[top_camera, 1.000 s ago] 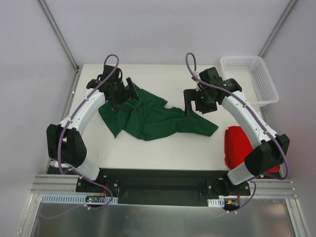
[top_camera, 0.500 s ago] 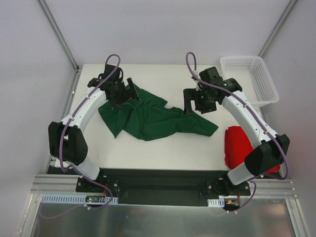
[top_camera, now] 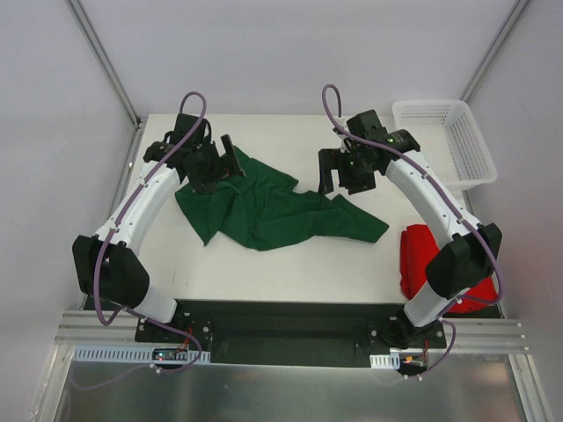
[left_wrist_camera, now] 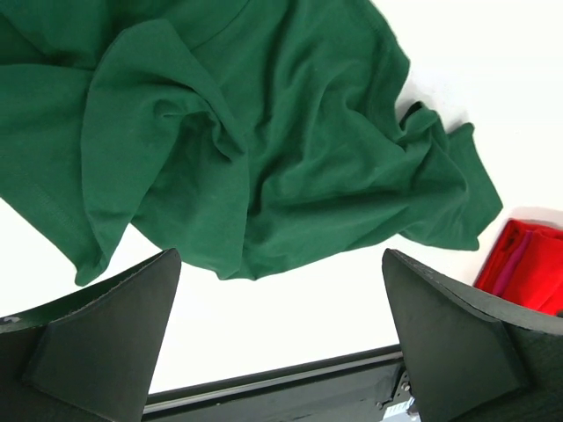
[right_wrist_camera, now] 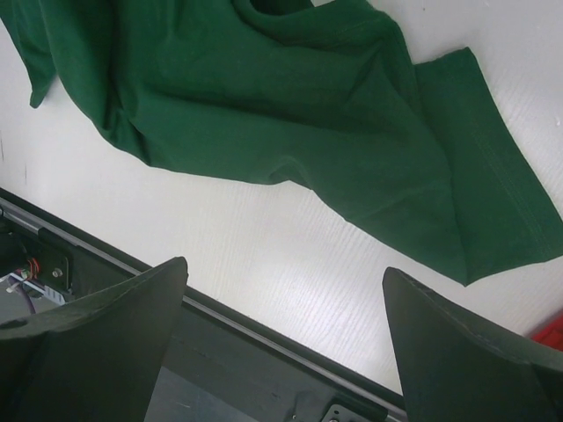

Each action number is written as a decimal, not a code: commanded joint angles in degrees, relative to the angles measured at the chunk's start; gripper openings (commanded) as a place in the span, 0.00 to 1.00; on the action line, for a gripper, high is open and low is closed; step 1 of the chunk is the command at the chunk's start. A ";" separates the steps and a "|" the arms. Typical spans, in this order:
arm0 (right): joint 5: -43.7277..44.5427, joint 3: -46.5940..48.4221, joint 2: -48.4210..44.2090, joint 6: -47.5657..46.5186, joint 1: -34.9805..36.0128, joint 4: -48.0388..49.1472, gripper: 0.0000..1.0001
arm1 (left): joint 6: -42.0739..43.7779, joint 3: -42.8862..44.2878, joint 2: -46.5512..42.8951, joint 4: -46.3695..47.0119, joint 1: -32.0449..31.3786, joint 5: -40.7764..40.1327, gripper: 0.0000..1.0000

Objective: Fold and stack the t-shirts

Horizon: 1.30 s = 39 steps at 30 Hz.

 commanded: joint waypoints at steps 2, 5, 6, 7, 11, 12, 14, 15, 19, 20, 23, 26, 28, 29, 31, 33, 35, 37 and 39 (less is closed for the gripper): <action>-2.15 4.77 2.04 0.53 1.11 0.04 0.96 | 1.53 -1.90 -4.45 -1.89 1.65 -1.76 0.99; -2.33 5.21 2.74 0.44 1.64 -0.22 0.96 | 1.35 -2.35 -4.89 -1.89 1.82 -1.94 0.99; -2.24 5.39 2.92 0.53 1.64 -0.13 0.96 | 1.35 -2.35 -4.89 -1.89 1.91 -1.85 0.99; -2.24 5.39 2.92 0.44 1.73 -0.31 0.96 | 1.35 -2.43 -4.98 -1.89 1.91 -1.85 0.99; -2.06 4.86 2.57 0.53 2.08 -0.40 0.96 | 1.09 -3.05 -5.07 -1.98 2.00 -1.85 0.99; -1.89 4.77 2.31 0.53 2.17 -0.48 0.96 | 1.09 -3.14 -5.07 -1.98 2.09 -1.59 0.99; -1.89 4.16 2.13 0.53 2.17 -0.48 0.96 | 0.91 -3.40 -4.98 -1.98 2.09 -1.32 0.99; -1.80 3.98 2.04 0.53 2.17 -0.48 0.96 | 0.82 -3.32 -4.98 -1.98 2.09 -1.23 0.99; -1.89 3.63 1.61 0.88 2.34 -0.48 0.96 | 0.91 -3.58 -4.98 -1.98 2.09 -0.97 0.99; -1.80 3.63 1.60 0.88 2.43 -0.40 0.96 | 0.91 -3.58 -4.98 -2.07 2.09 -1.06 0.99; -1.71 3.54 1.52 1.06 2.61 -0.48 0.96 | 1.17 -3.67 -4.89 -2.07 2.09 -0.80 0.99; -1.54 3.63 1.52 1.15 2.79 -0.48 0.96 | 1.26 -3.58 -4.80 -2.24 2.18 -0.79 0.99; -1.27 3.63 1.34 1.15 2.87 -0.66 0.96 | 1.44 -3.58 -4.63 -2.42 2.18 -0.53 0.99; -1.36 3.63 1.43 1.15 3.05 -0.57 0.96 | 1.52 -3.58 -4.54 -2.42 2.18 -0.62 0.99; -1.10 3.46 1.34 1.15 3.14 -0.75 0.96 | 1.61 -3.49 -4.45 -2.60 2.26 -0.53 0.99; -0.92 3.37 1.25 1.15 3.23 -0.66 0.96 | 1.70 -3.40 -4.28 -2.60 2.26 -0.53 0.99; -0.83 3.28 1.17 1.15 3.31 -0.75 0.96 | 1.88 -3.31 -4.10 -2.86 2.26 -0.44 0.99; -0.75 3.19 1.08 1.15 3.40 -0.66 0.96 | 1.88 -3.31 -4.01 -2.77 2.26 -0.35 0.99; -0.57 3.02 0.99 2.55 3.49 -0.75 0.96 | 1.96 -3.40 -4.10 -2.86 2.35 -0.27 0.99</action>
